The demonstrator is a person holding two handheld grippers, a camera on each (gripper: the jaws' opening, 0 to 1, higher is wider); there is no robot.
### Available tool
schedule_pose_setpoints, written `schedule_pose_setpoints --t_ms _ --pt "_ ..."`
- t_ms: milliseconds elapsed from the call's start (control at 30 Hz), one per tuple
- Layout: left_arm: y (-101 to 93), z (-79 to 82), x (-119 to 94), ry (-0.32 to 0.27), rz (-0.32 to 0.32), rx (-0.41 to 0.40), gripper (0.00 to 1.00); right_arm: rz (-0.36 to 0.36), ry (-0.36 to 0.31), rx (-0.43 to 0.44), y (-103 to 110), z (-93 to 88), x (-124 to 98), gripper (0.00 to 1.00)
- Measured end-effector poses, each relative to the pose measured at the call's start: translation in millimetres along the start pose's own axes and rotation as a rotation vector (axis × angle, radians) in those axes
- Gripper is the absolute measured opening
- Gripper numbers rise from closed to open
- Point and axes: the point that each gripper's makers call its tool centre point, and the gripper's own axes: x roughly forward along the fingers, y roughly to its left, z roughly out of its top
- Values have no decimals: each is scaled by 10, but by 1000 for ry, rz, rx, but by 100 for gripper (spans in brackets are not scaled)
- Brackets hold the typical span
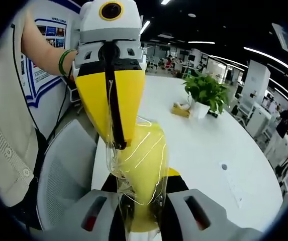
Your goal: Compare the silicone blocks by pressing each to a similar depth, holding the contact briefly, and releasing to observe deformation and rebound differences across the visible hardness samples.
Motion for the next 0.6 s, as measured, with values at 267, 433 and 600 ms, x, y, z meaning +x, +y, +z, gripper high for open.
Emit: schedule_pose_setpoints --t_ms 267,433,600 --pt "9 1 3 -7 5 -8 0 -15 -5 -24 -56 5 1 12" --pt "14 -2 -3 -10 4 -15 0 -19 -17 -41 -80 6 7 14" --pt "37 -19 -8 -11 11 -16 0 -14 -15 -38 -91 -5 32 17"
